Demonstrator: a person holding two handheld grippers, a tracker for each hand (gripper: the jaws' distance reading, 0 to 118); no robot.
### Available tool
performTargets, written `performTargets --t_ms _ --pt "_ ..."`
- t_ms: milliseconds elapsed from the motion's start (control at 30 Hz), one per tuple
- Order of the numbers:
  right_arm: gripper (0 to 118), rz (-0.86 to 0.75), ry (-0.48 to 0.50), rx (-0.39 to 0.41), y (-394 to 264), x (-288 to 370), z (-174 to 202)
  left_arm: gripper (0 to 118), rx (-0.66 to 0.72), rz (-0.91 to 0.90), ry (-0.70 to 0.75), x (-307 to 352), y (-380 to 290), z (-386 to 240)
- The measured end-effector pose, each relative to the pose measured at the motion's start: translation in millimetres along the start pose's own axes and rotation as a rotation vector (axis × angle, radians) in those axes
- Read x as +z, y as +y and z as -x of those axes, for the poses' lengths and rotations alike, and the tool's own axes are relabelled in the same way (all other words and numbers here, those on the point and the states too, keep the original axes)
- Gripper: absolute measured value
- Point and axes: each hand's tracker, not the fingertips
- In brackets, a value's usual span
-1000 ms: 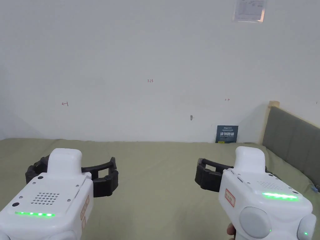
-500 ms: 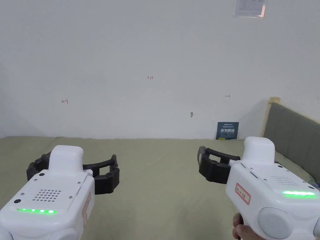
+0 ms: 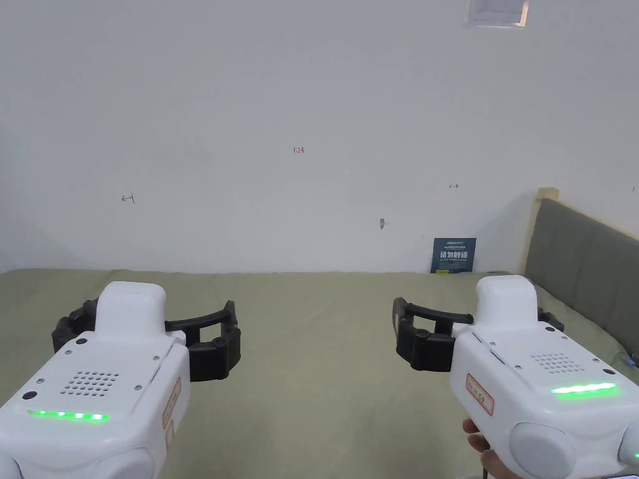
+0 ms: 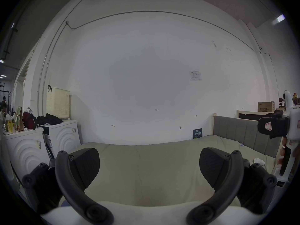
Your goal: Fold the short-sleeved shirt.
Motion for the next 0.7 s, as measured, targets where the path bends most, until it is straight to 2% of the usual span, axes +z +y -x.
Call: performTargets --t_ms 700 --pt "118 0.007 0.014 0.033 -2.9 -0.8 3.9 118 -0.014 0.004 -0.006 -2.6 -2.4 2.2"
